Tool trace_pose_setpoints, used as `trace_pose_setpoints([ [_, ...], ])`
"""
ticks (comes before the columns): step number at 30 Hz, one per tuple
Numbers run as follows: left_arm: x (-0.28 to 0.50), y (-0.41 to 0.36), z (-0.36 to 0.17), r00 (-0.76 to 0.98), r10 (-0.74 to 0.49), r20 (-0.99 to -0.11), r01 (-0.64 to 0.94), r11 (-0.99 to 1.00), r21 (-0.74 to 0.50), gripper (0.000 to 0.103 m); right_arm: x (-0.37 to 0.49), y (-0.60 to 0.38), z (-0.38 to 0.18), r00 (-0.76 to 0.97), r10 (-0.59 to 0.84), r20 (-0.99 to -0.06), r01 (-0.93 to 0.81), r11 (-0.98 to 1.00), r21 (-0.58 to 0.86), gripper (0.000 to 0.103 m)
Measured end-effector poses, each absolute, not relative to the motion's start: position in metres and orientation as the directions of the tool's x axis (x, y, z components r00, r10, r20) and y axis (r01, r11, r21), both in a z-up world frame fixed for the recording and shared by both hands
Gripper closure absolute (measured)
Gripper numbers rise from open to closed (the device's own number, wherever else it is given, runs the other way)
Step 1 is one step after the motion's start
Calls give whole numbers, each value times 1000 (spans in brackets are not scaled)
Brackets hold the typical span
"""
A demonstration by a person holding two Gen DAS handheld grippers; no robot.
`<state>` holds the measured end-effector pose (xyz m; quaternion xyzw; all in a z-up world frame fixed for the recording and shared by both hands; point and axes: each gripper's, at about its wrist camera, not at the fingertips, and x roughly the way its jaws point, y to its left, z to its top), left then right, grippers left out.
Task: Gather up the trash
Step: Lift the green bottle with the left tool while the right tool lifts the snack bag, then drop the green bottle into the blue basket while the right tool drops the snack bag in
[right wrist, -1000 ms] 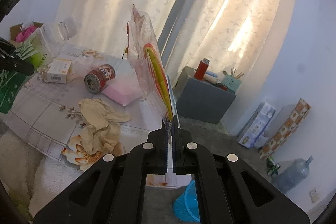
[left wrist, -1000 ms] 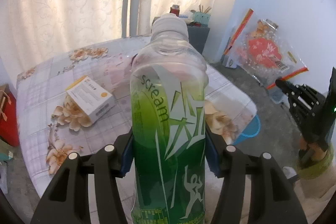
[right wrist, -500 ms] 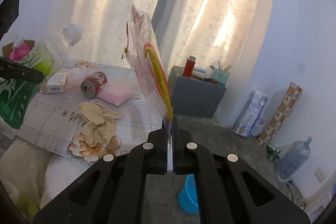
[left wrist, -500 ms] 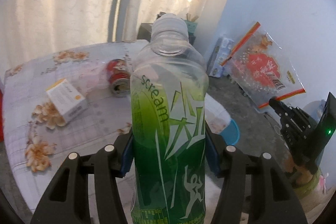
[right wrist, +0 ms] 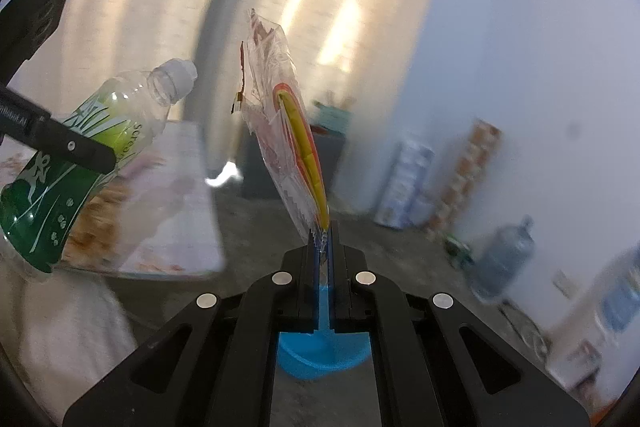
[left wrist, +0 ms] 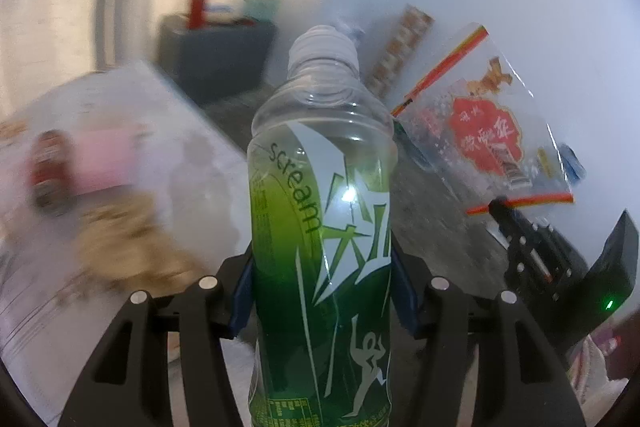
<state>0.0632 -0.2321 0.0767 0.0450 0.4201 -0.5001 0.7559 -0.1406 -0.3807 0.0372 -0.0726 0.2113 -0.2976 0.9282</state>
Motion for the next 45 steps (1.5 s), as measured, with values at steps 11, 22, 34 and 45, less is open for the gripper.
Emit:
trace_pose_setpoints([
  [11, 53, -466, -19, -132, -485, -864, 797, 466, -384, 48, -163, -481, -37, 545, -676, -495, 667, 708, -233, 102],
  [22, 92, -610, -170, -219, -253, -942, 714, 617, -332, 46, -112, -566, -142, 449, -543, -710, 681, 722, -122, 102],
  [34, 139, -582, -170, -125, -361, -924, 549, 751, -368, 20, -20, -623, -255, 320, -397, -860, 651, 752, -105, 98],
  [45, 114, -517, -93, -26, -467, -884, 672, 646, -361, 20, -21, -630, -259, 338, -381, -861, 635, 767, -90, 99],
])
